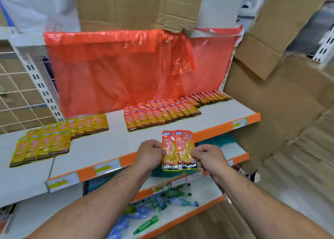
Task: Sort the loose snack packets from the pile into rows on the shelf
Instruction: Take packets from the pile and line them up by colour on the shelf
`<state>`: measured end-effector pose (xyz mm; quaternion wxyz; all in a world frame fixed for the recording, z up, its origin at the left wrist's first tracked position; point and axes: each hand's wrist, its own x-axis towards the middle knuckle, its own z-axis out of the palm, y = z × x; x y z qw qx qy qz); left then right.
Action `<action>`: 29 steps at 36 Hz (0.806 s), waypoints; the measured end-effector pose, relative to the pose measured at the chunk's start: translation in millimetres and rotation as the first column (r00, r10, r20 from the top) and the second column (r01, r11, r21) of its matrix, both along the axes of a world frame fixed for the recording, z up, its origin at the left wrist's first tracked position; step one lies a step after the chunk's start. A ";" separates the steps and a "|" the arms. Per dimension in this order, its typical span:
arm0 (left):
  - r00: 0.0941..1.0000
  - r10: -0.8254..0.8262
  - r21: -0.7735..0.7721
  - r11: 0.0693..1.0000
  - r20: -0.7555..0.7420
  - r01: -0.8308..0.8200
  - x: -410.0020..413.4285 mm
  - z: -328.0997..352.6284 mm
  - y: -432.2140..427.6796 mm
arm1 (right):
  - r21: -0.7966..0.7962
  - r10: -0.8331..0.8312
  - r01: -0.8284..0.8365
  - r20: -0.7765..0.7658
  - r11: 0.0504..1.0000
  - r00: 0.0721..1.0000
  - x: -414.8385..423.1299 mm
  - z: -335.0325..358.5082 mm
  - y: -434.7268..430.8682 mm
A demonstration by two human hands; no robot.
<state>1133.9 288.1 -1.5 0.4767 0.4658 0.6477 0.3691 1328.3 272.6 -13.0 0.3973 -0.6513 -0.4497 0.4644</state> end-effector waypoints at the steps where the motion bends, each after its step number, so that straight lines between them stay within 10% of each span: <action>1: 1.000 -0.004 -0.001 1.000 0.004 0.004 7.2 -0.2 7.8 | -0.003 -0.008 0.008 -0.008 1.000 1.000 6.7 -1.5 6.3; 29: 0.999 -0.037 0.014 0.999 0.024 0.037 140.0 -15.1 252.6 | -0.050 -0.080 0.080 -0.010 0.996 0.997 132.5 1.5 230.3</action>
